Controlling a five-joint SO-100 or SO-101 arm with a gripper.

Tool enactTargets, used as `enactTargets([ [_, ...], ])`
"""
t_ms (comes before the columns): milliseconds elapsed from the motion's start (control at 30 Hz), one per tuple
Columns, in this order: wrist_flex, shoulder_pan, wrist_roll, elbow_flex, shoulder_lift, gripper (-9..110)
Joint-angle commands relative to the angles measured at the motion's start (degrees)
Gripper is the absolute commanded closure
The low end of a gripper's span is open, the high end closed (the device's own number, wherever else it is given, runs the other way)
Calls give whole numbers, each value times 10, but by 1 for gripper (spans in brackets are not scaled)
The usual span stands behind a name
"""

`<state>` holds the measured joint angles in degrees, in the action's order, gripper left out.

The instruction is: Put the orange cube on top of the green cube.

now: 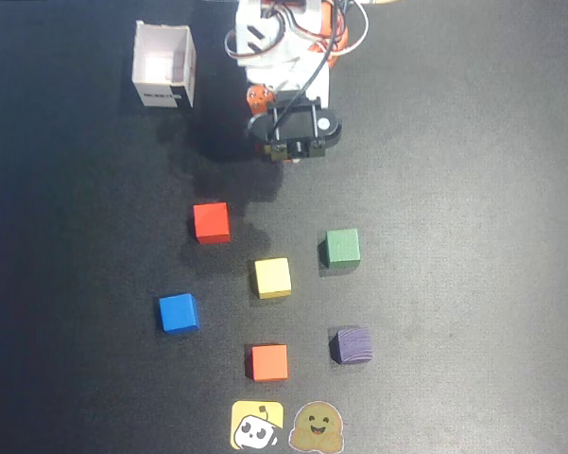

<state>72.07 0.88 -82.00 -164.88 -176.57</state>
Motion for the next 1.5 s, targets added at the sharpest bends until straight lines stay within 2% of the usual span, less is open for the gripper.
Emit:
enactTargets([
  [0, 2, -1, 4, 3, -6, 101],
  [733, 2, -9, 4, 3, -6, 101],
  [800, 2, -11, -20, 3, -6, 101],
  [933, 0, -13, -23, 3, -6, 92],
  [1233, -28, -6, -22, 18, -3, 89],
  [1333, -49, -5, -25, 43, 55, 89],
  [1467, -100, -5, -25, 140, 236, 88],
])
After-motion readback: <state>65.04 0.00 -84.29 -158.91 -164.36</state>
